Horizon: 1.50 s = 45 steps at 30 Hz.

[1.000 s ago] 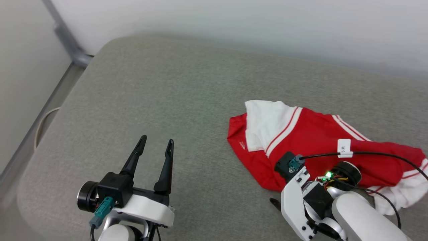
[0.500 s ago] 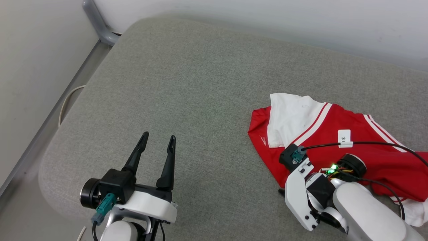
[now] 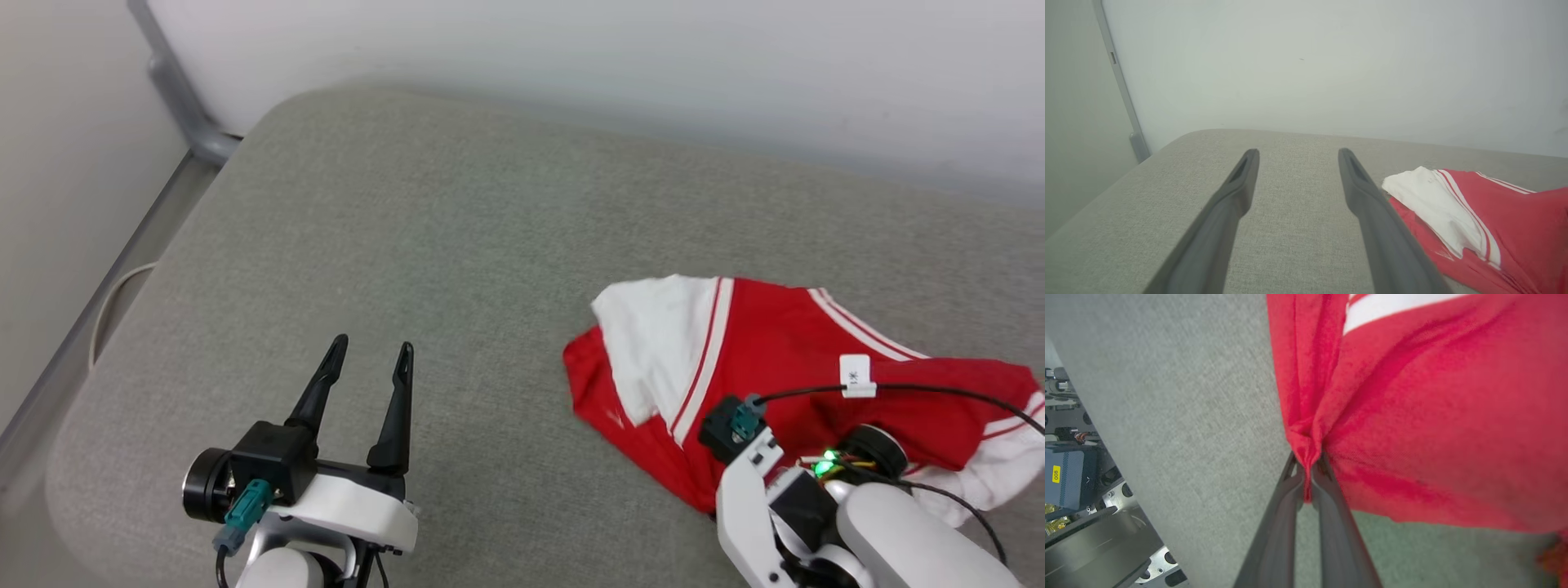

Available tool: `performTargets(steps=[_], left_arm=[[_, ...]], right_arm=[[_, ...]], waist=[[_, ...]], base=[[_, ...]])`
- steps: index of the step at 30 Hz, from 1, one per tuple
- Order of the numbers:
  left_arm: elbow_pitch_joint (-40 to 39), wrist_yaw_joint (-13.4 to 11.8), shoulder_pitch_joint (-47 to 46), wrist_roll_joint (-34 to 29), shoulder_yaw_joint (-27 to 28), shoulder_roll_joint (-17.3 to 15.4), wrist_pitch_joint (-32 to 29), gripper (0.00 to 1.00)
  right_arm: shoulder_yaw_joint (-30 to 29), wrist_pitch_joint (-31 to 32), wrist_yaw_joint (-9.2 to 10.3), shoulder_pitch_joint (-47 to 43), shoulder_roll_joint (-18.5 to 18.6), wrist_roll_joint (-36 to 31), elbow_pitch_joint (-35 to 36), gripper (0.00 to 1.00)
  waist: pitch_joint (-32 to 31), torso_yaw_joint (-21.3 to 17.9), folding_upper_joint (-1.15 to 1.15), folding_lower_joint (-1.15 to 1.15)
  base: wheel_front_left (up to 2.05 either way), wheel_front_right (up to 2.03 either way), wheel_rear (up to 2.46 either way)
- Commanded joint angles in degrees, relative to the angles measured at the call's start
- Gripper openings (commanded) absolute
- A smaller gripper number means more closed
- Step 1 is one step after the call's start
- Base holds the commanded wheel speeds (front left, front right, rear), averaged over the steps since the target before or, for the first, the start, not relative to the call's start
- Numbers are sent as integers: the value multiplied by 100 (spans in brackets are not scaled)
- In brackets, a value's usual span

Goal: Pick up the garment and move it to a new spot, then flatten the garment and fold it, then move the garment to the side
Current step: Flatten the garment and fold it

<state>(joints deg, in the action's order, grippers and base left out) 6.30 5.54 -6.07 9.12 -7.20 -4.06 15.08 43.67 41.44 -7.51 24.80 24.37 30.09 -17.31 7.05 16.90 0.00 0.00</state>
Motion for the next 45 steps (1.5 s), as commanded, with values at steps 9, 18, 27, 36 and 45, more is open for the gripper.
performTargets(steps=[9, 18, 27, 36, 45], left_arm=[[31, 52, 242, -63, 87, 31, 13, 100], [62, 93, 227, -99, 100, 39, 13, 100], [61, 136, 182, -30, 129, 39, 14, 100], [144, 163, 135, 70, 108, 1, 13, 100], [381, 181, -164, 99, -109, -232, -302, 100]], right_arm=[[-425, 604, 5, -911, 537, 245, 936, 0], [-1091, -29, 5, -1359, 200, 50, 1358, 100], [-2218, -1572, 5, -1512, -166, 69, 1919, 100], [-3491, -3787, 4, -1999, -885, -595, 1897, 100], [-3936, -4458, 4, -2144, -1344, -950, 1770, 100]], waist=[[-393, -501, 0, 0], [-373, -762, 0, 0], [-386, -1139, 0, 0], [-246, -1490, 0, 0], [46, -1790, 0, 0]], base=[[0, 0, 0], [0, 0, 0], [0, 0, 0], [0, 0, 0], [0, 0, 0]])
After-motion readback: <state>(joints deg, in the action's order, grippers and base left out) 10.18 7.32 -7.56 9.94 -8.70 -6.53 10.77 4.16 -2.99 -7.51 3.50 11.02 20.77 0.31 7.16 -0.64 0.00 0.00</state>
